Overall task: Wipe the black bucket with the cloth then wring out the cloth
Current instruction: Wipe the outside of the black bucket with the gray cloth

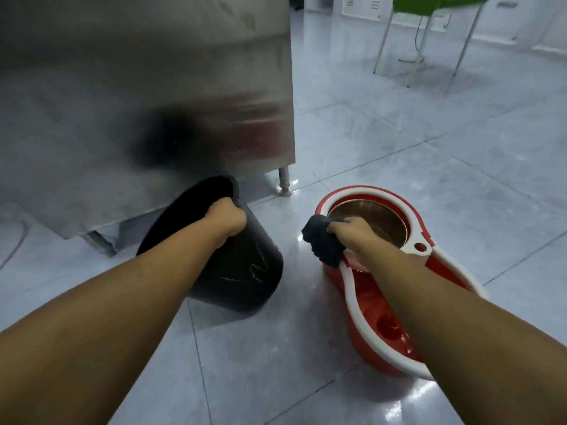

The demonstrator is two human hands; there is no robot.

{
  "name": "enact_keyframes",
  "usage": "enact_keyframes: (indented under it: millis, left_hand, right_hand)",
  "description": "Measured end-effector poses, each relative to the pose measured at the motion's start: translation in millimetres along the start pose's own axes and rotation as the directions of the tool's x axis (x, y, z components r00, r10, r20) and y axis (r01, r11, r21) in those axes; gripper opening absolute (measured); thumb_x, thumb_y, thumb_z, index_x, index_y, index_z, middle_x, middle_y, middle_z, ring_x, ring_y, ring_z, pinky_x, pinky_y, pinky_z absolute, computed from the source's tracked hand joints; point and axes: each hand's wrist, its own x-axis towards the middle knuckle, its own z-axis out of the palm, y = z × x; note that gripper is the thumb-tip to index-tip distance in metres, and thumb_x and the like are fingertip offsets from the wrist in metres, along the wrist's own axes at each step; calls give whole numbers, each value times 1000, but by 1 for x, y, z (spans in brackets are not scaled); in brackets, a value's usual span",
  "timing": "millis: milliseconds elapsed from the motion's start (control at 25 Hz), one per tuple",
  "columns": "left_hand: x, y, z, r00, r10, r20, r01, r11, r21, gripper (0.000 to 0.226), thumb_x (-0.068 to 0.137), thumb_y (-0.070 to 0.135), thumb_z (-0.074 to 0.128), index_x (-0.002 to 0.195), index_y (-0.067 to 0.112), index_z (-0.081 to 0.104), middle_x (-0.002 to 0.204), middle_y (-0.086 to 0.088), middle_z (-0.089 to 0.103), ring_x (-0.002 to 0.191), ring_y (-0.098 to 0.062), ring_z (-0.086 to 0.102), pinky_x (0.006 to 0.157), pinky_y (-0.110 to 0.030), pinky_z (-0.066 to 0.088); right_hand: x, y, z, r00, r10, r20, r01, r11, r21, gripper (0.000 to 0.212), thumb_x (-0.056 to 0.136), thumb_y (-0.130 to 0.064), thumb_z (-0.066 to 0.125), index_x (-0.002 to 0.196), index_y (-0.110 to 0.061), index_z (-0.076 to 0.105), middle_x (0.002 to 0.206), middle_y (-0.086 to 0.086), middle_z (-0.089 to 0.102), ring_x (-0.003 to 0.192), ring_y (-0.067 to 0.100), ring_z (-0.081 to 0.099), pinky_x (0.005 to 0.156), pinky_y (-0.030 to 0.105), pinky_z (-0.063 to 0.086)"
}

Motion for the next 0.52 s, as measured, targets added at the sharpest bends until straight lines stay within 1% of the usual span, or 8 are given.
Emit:
enact_keyframes:
  millis: [160,240,320,360,400,440,480,520]
  left_hand:
    - [-19,-12,-24,998,52,42,-45,987,-153,35,91,2,48,125,4,56,122,-20,61,108,-38,56,87,-39,47]
    - [-42,-6,-35,995,95,43,-81,967,-241,29,90,2,49,116,7,60,113,-18,65,100,-36,60,81,-37,48]
    - [-72,-1,-42,992,126,17,-113,940,-322,22,89,5,50,105,6,64,102,-20,67,92,-38,62,75,-38,49]
    - [-85,2,-44,991,136,-14,-131,917,-376,19,89,9,50,100,4,65,99,-23,68,91,-41,64,74,-40,51]
    - [-97,3,-47,989,135,-52,-144,899,-414,21,91,17,51,95,3,66,96,-25,69,89,-41,65,75,-43,53]
    - [-108,4,-50,986,139,-94,-166,885,-435,29,94,27,51,88,3,66,90,-23,70,85,-40,66,74,-45,53]
    - [-118,4,-54,978,149,-143,-196,890,-412,40,95,38,51,76,5,63,78,-19,67,75,-37,64,70,-44,52]
    - [-129,2,-58,967,171,-189,-232,899,-372,47,95,44,50,65,10,56,65,-13,60,65,-32,58,64,-40,46]
  right_hand:
    - [-69,-3,26,964,-265,0,265,963,-46,21,90,-19,55,112,-20,52,98,5,58,87,28,62,76,43,57]
    - [-100,6,43,923,-384,30,385,917,-102,8,86,-16,56,90,-21,51,88,7,56,83,26,59,68,33,49]
    - [-136,16,60,867,-496,48,498,858,-124,26,85,-15,58,74,-30,40,84,-2,48,80,19,50,68,28,40]
    - [-154,21,69,830,-557,20,554,821,-138,30,86,-18,58,73,-34,36,91,-6,47,89,18,49,77,30,40]
    - [-168,25,77,774,-633,2,626,765,-155,29,88,-22,56,74,-36,35,103,-8,48,105,20,49,90,36,40]
    - [-181,27,84,717,-697,3,686,705,-177,25,91,-25,52,77,-38,36,119,-10,49,127,20,42,108,40,32]
    - [-190,27,89,660,-751,17,739,645,-195,18,95,-27,47,81,-37,40,138,-12,43,146,16,23,121,38,15]
    - [-198,20,92,623,-781,52,771,601,-210,13,98,-28,41,86,-31,45,152,-12,31,151,10,6,123,34,0]
